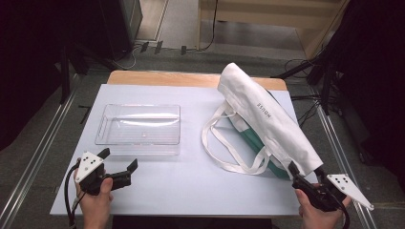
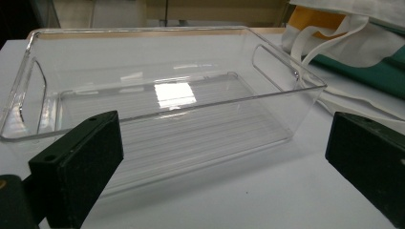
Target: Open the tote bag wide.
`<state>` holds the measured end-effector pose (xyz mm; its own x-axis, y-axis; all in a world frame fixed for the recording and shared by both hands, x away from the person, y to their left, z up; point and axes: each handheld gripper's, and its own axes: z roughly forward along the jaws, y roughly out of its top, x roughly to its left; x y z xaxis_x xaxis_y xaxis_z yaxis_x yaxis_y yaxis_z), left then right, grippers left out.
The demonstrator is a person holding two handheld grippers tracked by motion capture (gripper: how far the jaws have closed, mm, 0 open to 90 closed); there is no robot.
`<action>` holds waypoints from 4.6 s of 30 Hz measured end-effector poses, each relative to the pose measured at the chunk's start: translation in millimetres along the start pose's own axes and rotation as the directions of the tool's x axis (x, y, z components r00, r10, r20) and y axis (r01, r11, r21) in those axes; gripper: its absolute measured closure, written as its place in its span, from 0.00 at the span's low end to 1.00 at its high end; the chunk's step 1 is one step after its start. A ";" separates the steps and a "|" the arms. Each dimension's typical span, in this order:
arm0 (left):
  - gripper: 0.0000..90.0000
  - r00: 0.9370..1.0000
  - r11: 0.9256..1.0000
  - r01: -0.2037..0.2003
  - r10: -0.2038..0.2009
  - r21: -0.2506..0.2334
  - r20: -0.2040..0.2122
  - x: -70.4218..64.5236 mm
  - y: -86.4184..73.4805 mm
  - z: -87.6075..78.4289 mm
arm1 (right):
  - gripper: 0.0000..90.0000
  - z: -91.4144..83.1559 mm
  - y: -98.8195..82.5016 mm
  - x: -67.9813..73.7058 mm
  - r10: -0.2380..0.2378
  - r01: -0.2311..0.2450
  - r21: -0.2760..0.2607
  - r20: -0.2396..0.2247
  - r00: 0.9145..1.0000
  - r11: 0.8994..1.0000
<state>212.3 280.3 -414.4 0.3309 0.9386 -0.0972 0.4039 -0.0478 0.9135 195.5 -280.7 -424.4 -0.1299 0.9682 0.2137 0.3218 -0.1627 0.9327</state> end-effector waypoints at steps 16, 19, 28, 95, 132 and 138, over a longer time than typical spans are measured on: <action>0.00 0.994 0.999 -0.044 0.045 -0.011 0.101 -36.6 26.1 27.7 | 0.51 -0.7 0.8 -0.5 -0.030 0.031 -0.019 0.010 0.999 0.999; 0.00 0.991 0.998 -0.060 0.061 -0.013 0.119 -46.2 34.0 35.9 | 0.62 -0.9 -0.1 -2.3 -0.031 0.032 -0.027 0.008 0.999 0.999; 0.00 0.980 0.995 -0.098 0.101 -0.025 0.172 -75.3 55.4 58.8 | 0.81 -2.2 2.0 -11.1 -0.045 0.044 -0.023 -0.041 0.998 0.999; 0.47 0.892 0.962 -0.273 0.247 0.018 0.379 -156.2 130.9 276.4 | 0.83 -9.2 1.6 -72.0 -0.164 0.164 -0.083 0.018 0.986 0.983; 1.00 0.891 0.982 -0.165 0.187 -0.087 0.414 -117.4 135.4 161.3 | 0.85 6.4 19.8 -61.2 -0.053 0.056 -0.123 0.023 0.998 0.991; 1.00 0.889 0.982 -0.151 0.185 -0.113 0.418 -105.4 133.8 131.8 | 0.85 20.0 24.5 -51.0 -0.070 0.070 -0.117 0.006 0.998 0.991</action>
<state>343.8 129.9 -334.0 0.7258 0.6829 -0.0824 0.2499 -0.1502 0.9566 228.7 -330.3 -418.3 -0.1464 0.9783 0.1466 0.2001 -0.1158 0.9729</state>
